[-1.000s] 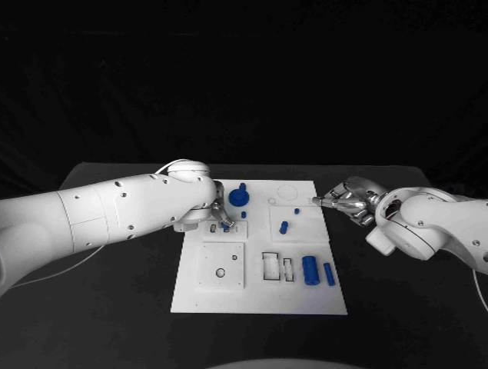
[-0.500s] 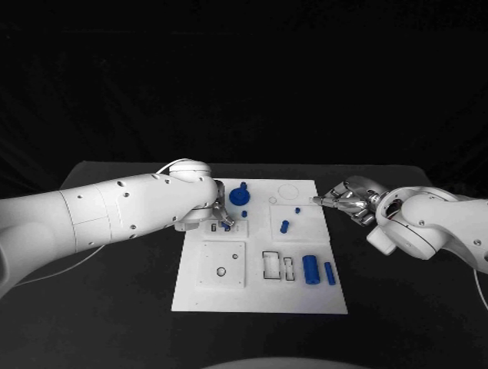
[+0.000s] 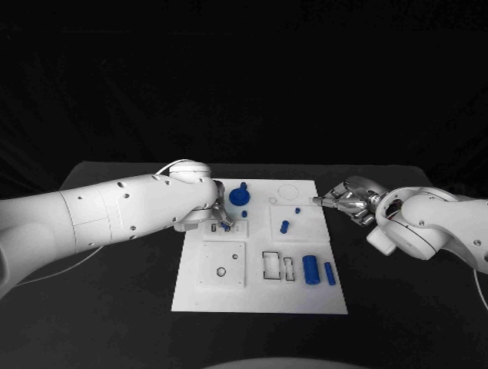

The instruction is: Assemble the parts on the task board

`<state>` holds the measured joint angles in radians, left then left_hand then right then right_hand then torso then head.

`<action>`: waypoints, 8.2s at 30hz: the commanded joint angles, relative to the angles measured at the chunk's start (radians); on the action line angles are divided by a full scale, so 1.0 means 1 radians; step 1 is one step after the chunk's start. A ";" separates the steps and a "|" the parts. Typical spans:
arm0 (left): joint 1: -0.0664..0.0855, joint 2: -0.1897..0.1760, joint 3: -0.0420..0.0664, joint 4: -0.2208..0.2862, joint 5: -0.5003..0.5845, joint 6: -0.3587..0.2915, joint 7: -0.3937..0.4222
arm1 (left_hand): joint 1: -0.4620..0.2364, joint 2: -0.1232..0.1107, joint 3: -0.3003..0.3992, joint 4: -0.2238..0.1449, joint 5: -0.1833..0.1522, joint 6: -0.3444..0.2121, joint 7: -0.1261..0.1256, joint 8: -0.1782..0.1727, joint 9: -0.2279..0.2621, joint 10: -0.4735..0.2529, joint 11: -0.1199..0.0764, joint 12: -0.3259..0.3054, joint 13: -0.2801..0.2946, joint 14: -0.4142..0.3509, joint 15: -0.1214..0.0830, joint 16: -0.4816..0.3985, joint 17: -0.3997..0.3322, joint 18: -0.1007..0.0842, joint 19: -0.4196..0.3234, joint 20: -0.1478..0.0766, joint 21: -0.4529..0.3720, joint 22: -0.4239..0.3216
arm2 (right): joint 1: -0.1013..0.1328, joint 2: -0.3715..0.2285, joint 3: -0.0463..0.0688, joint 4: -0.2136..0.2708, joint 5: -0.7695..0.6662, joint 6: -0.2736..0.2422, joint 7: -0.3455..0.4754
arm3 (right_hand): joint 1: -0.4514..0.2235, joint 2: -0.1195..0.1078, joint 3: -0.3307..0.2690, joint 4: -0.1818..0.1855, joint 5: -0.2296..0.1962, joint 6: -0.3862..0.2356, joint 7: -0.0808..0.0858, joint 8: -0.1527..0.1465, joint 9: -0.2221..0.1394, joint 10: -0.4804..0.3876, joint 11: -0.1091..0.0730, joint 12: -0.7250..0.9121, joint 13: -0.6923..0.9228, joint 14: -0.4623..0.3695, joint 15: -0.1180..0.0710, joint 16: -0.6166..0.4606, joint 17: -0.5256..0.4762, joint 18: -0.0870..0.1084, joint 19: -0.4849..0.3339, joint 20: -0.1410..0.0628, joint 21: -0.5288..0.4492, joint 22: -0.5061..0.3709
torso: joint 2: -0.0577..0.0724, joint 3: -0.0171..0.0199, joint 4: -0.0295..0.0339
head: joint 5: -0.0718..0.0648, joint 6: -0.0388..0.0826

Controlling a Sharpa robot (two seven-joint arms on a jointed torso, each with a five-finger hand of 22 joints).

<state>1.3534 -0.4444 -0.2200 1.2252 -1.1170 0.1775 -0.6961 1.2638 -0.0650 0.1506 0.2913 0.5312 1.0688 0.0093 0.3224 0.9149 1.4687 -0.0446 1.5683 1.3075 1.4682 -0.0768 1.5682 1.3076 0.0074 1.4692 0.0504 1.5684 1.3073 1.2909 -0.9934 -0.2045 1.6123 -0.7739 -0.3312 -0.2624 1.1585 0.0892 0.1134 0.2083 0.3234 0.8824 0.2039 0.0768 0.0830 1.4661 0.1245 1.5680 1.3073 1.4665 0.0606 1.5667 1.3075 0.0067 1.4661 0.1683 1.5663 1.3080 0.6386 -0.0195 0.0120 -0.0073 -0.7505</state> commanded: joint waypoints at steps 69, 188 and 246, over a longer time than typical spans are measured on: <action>-0.006 0.013 0.000 -0.010 -0.013 0.029 -0.087 | -0.036 0.010 -0.004 0.001 -0.168 0.009 0.008 -0.030 0.002 0.102 0.006 0.002 0.263 0.103 0.001 0.003 0.263 -0.007 0.102 0.003 0.002 0.263 | -0.001 -0.002 0.000 0.004 -0.010 0.027 -0.009 | 0.015 0.001 -0.004 -0.001 0.008 -0.009 0.002 0.004 0.001 0.105 0.010 0.003 0.263 0.104 0.010 0.004 0.263 -0.007 0.105 0.010 0.004 0.263 | 0.000 0.0007 -0.0001 | 0.002 -0.012; 0.014 -0.072 0.008 0.066 -0.002 -0.107 -0.009 | -0.205 0.024 -0.174 0.003 -0.306 0.029 0.016 -0.052 0.018 0.102 0.013 0.002 0.263 0.103 0.009 0.003 0.263 -0.007 0.102 0.008 0.002 0.263 | -0.002 -0.001 -0.001 -0.004 -0.010 0.046 -0.024 | 0.015 0.002 -0.005 0.000 0.009 -0.014 0.002 0.003 0.001 0.105 0.009 0.003 0.263 0.104 0.010 0.004 0.263 -0.007 0.105 0.010 0.004 0.263 | -0.001 0.0005 0.0023 | -0.007 -0.016; 0.006 0.024 0.003 -0.230 -0.007 -0.028 0.088 | -0.179 0.015 -0.206 0.002 -0.277 0.038 0.011 -0.058 0.028 0.102 0.009 0.002 0.263 0.103 0.006 0.003 0.263 -0.007 0.102 0.006 0.002 0.263 | -0.004 0.003 -0.001 -0.001 -0.010 0.049 -0.029 | 0.015 0.002 -0.006 0.000 0.009 -0.016 0.002 0.002 0.001 0.105 0.009 0.003 0.263 0.104 0.010 0.004 0.263 -0.007 0.105 0.010 0.004 0.263 | 0.001 0.0004 -0.0011 | -0.004 -0.009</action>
<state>1.3597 -0.4249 -0.2175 1.0004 -1.1205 0.1194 -0.6319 1.0755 -0.0493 -0.0627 0.2924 0.2526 1.1003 0.0230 0.2684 0.9421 1.4650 -0.0340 1.5683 1.3074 1.4647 -0.0733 1.5682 1.3076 0.0074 1.4656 0.0541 1.5684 1.3073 1.2874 -0.9916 -0.2056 1.6094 -0.7746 -0.2961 -0.2881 1.1624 0.0931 0.1134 0.2083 0.3274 0.8723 0.2068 0.0768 0.0826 1.4660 0.1245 1.5680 1.3073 1.4629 0.0642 1.5667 1.3074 0.0067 1.4661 0.1683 1.5663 1.3074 0.6388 -0.0191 0.0108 -0.0113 -0.7601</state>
